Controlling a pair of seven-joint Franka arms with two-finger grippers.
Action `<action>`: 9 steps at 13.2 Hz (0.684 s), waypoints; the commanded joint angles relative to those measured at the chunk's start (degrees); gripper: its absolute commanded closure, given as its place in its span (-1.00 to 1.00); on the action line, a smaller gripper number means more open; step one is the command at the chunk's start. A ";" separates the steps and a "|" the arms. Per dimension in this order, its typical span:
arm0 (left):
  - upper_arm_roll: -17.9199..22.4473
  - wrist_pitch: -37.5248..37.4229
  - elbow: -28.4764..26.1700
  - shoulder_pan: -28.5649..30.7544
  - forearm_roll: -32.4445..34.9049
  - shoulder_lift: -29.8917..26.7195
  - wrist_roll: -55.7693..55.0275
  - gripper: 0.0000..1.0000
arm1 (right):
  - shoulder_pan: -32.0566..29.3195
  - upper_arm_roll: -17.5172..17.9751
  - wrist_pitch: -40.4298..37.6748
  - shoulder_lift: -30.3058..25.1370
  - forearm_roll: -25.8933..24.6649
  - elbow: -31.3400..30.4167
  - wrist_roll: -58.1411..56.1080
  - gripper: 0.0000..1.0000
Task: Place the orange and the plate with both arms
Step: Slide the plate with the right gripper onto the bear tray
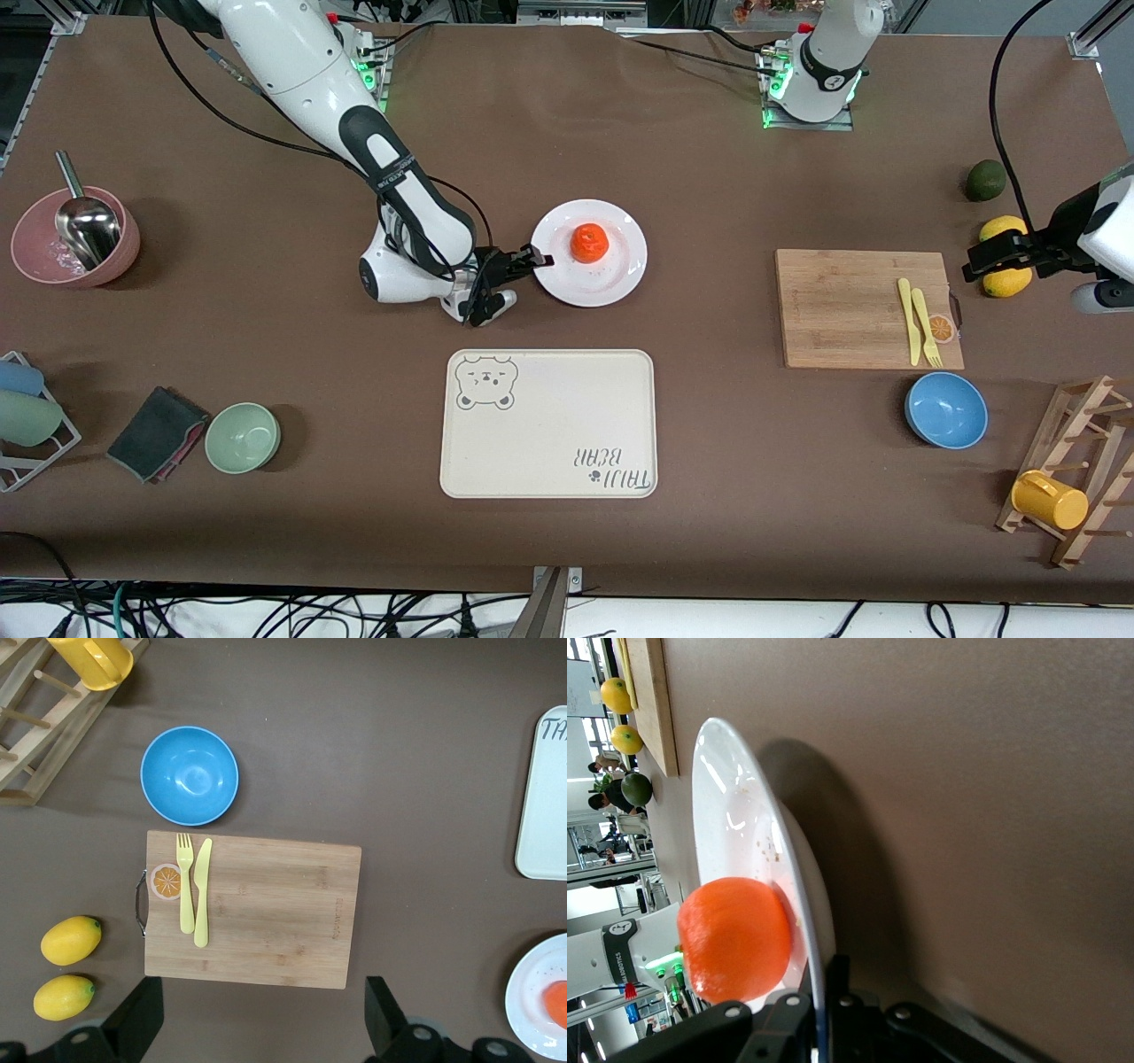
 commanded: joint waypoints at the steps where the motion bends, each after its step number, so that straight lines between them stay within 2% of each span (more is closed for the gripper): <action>1: 0.00 -1.19 2.00 0.36 -1.15 0.87 0.66 -1.00 | -0.20 0.26 -0.01 -0.73 1.17 0.09 -0.31 1.00; 5: -0.26 -1.19 2.09 -0.34 -1.15 0.87 0.58 -1.00 | -1.60 -0.10 -1.68 -1.61 1.26 2.46 2.05 1.00; 9: -0.35 -1.19 2.09 0.09 -1.15 0.78 0.58 -1.00 | -3.89 -0.88 -1.42 -0.48 0.47 13.25 15.22 1.00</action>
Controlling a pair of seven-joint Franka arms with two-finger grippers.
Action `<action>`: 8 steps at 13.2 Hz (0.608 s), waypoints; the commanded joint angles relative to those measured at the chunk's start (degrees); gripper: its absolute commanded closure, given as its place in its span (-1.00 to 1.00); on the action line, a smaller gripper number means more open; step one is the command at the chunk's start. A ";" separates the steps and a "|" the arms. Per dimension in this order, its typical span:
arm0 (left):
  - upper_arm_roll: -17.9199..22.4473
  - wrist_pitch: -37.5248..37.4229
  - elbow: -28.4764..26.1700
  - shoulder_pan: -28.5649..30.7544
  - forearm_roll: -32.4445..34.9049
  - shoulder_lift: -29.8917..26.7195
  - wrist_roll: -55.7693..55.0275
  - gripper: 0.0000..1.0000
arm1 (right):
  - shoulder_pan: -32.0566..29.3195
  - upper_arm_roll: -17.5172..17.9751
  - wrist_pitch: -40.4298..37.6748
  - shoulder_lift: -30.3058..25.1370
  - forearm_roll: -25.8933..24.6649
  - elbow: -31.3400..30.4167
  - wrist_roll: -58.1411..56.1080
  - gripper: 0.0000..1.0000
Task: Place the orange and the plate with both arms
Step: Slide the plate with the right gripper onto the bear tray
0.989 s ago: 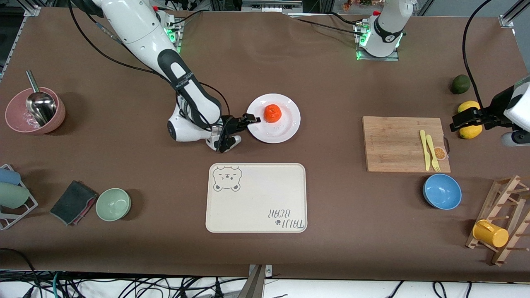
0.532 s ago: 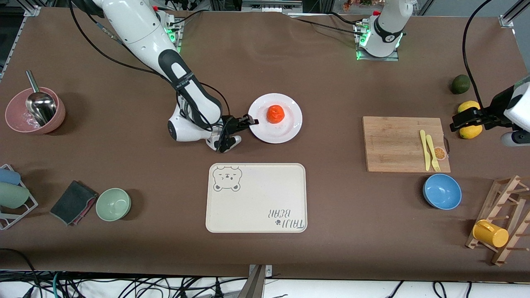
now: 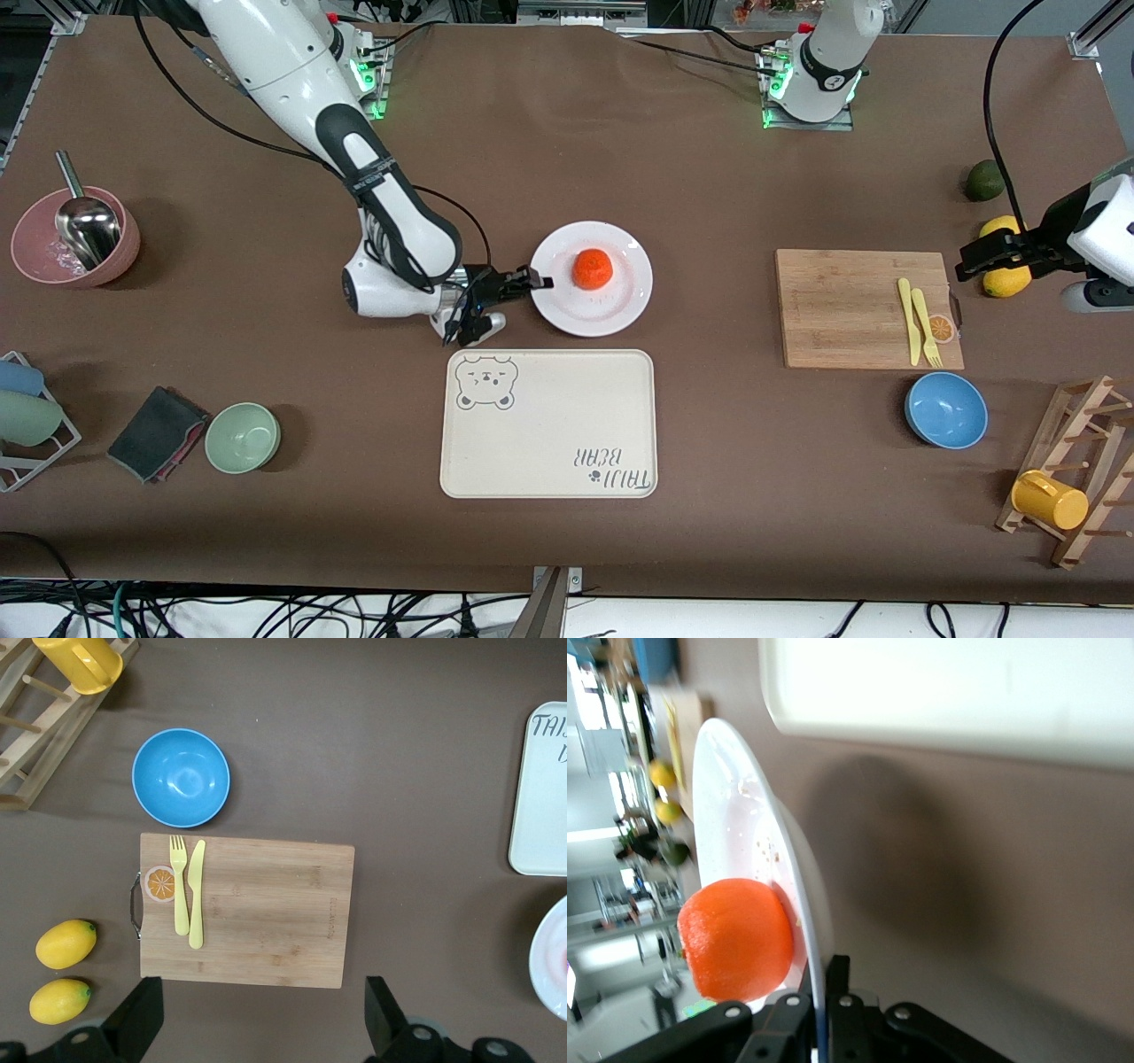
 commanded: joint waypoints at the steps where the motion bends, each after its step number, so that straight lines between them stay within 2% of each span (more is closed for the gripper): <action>1: 0.35 -1.19 1.96 0.66 -1.15 0.78 0.70 -1.00 | -1.08 -1.17 -0.85 1.98 0.12 8.29 8.49 1.00; 3: 0.44 -1.19 1.96 0.66 -1.15 0.78 0.70 -1.00 | -1.17 -4.15 -0.93 7.51 0.29 17.07 12.02 1.00; 6: 0.53 -1.28 1.87 0.75 -1.15 0.78 0.70 -1.00 | -1.35 -4.43 1.52 16.47 0.56 28.51 15.63 1.00; 8: 0.53 -1.28 1.87 0.75 -1.15 0.87 0.70 -1.00 | -1.26 -4.43 3.45 19.65 0.56 31.35 15.55 1.00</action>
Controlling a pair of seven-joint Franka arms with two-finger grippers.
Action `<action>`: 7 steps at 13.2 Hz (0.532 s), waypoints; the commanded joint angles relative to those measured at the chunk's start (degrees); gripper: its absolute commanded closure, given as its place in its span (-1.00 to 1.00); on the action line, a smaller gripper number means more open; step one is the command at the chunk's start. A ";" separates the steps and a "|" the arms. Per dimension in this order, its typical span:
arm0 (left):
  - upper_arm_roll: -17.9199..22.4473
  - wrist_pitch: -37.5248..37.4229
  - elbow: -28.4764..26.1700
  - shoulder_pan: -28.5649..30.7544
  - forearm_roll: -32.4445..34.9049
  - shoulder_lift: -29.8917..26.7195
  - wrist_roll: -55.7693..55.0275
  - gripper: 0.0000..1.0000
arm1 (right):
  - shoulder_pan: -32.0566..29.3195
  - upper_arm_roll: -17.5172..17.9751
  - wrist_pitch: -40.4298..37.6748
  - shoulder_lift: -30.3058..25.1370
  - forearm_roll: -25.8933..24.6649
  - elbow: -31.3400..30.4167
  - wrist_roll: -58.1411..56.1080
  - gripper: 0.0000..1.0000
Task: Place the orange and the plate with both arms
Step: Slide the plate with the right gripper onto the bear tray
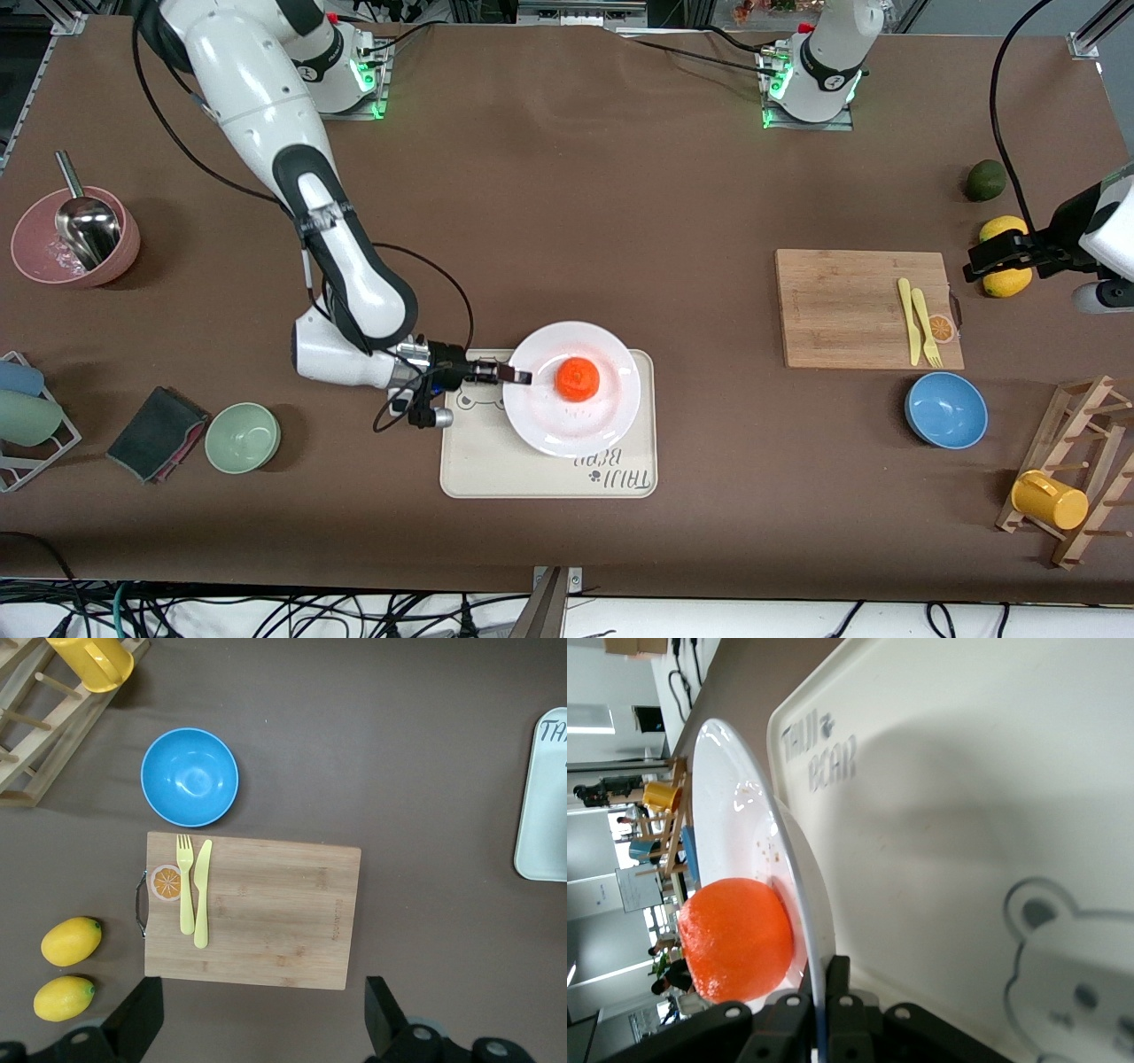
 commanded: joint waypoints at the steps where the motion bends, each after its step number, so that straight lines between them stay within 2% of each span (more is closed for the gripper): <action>1: 0.04 -1.25 1.76 0.35 -1.15 0.80 0.70 -1.00 | 0.40 0.44 1.91 5.86 0.47 6.89 0.95 1.00; 5: 0.04 -1.25 1.76 0.35 -1.15 0.71 0.70 -1.00 | 0.75 0.35 1.74 6.66 -0.06 6.36 0.60 1.00; 6: 0.12 -1.25 1.76 0.35 -1.15 0.80 0.79 -1.00 | 0.49 0.35 1.65 6.48 -0.15 6.27 0.86 -0.05; 7: 0.04 -1.25 1.76 0.44 -1.15 0.80 0.70 -1.00 | 0.31 0.35 1.39 5.96 -1.11 6.27 0.86 -0.99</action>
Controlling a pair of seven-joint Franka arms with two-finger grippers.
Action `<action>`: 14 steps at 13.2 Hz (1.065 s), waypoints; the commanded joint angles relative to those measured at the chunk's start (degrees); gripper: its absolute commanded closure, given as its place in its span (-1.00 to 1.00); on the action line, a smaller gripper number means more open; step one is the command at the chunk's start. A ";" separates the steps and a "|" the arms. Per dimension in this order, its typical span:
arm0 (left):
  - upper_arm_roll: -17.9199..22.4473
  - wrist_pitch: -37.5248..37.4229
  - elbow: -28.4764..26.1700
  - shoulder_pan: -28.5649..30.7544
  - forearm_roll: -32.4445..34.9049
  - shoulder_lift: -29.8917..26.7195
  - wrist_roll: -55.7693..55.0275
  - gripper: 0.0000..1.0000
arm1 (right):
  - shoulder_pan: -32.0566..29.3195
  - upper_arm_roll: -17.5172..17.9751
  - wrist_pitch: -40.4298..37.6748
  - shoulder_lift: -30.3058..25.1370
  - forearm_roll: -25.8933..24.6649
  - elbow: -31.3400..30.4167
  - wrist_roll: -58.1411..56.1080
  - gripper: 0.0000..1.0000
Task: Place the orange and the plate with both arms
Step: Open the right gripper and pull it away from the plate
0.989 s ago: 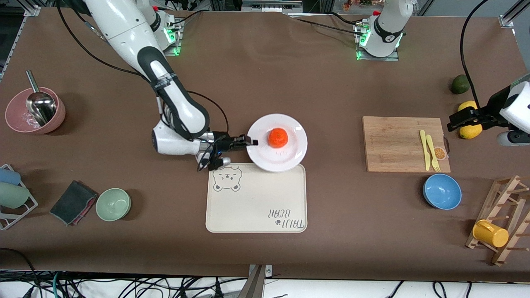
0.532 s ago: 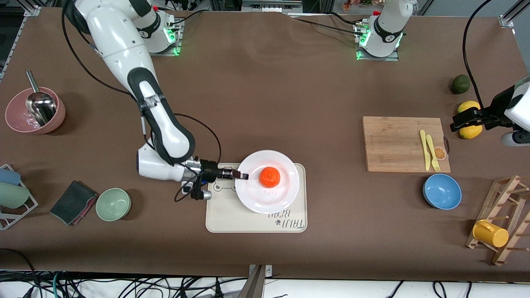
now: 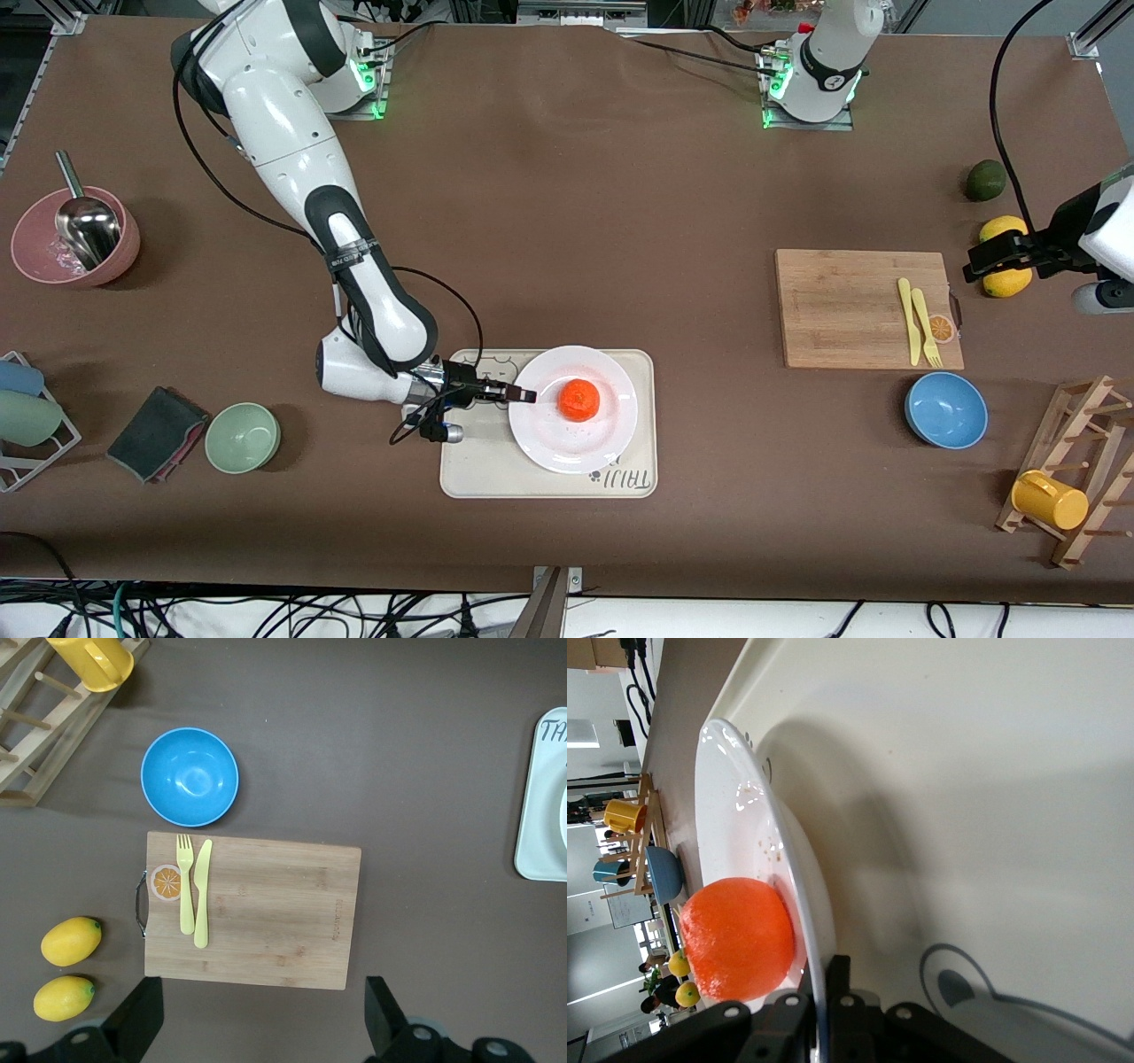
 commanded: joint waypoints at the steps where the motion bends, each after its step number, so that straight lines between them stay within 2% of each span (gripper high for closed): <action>1: 0.02 -1.24 1.75 0.35 -1.15 0.66 0.79 -1.00 | -0.47 0.08 -0.75 -1.00 -3.57 1.58 1.08 -1.00; 4: 0.11 -1.24 1.75 0.43 -1.15 0.75 0.79 -1.00 | -1.00 -1.05 -4.26 -3.81 -14.20 0.53 2.56 -1.00; 6: 0.11 -1.24 1.75 0.70 -1.15 0.75 0.79 -1.00 | -0.56 -3.51 -8.21 -7.41 -21.57 -0.52 5.81 -1.00; 12: 0.11 -1.24 1.75 0.79 -1.15 0.75 0.88 -1.00 | -0.56 -5.45 -22.88 -18.74 -59.79 -0.53 12.15 -1.00; 13: 0.11 -1.24 1.75 0.79 -1.15 0.75 0.88 -1.00 | -0.82 -7.02 -25.52 -21.02 -62.89 -0.53 12.15 -1.00; 14: 0.11 -1.24 1.75 0.79 -1.15 0.75 0.88 -1.00 | -0.91 -10.86 -29.46 -23.40 -63.36 -0.53 11.37 -1.00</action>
